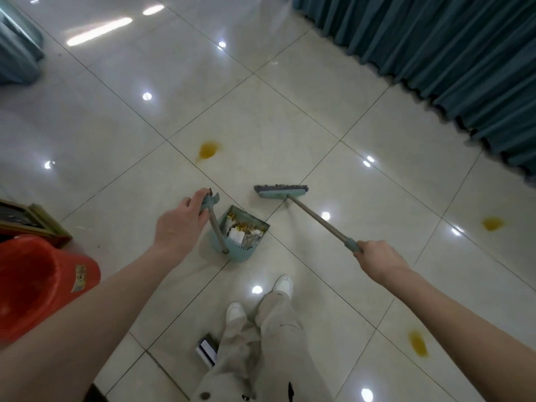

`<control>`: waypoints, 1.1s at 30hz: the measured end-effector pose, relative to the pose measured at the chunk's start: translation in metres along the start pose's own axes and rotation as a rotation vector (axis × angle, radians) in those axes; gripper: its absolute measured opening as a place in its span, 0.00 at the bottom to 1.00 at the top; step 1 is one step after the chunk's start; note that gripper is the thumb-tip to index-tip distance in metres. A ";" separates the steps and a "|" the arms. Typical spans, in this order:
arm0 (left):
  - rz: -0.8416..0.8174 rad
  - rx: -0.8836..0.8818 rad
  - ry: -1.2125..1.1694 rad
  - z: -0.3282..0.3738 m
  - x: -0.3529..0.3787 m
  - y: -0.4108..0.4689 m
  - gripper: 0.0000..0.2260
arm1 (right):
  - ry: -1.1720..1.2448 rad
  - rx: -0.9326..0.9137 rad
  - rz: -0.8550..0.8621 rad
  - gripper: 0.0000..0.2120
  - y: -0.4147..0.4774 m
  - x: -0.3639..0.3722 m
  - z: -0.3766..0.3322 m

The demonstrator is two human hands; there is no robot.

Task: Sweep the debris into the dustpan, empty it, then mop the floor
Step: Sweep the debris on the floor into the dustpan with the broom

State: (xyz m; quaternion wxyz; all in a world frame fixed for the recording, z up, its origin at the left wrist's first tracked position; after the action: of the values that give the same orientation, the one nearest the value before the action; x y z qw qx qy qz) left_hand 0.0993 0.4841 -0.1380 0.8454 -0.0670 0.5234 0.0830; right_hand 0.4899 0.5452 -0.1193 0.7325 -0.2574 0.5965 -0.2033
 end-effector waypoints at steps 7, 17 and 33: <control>-0.016 0.032 0.002 -0.002 0.003 -0.003 0.15 | 0.027 0.020 -0.073 0.13 0.026 0.014 -0.041; -0.009 0.010 -0.081 0.005 0.002 -0.005 0.15 | -0.173 -0.129 -0.072 0.11 -0.015 0.009 0.018; -0.034 0.046 -0.138 -0.013 0.005 -0.057 0.17 | -0.117 -0.001 -0.118 0.12 -0.052 0.039 -0.006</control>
State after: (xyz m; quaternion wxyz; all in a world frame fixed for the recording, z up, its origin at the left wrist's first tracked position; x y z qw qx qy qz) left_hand 0.1018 0.4260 -0.1465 0.8820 -0.0509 0.4645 0.0609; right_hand 0.4927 0.4801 -0.1181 0.7526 -0.3039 0.5369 -0.2303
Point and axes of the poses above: each hand's wrist, its own y-axis towards the middle knuckle, its own x-axis out of the palm, z = x × y, the point moved 1 cm from there along y, towards the middle knuckle, and after that the axes turned 9 degrees about -y, right-handed, at the moved point
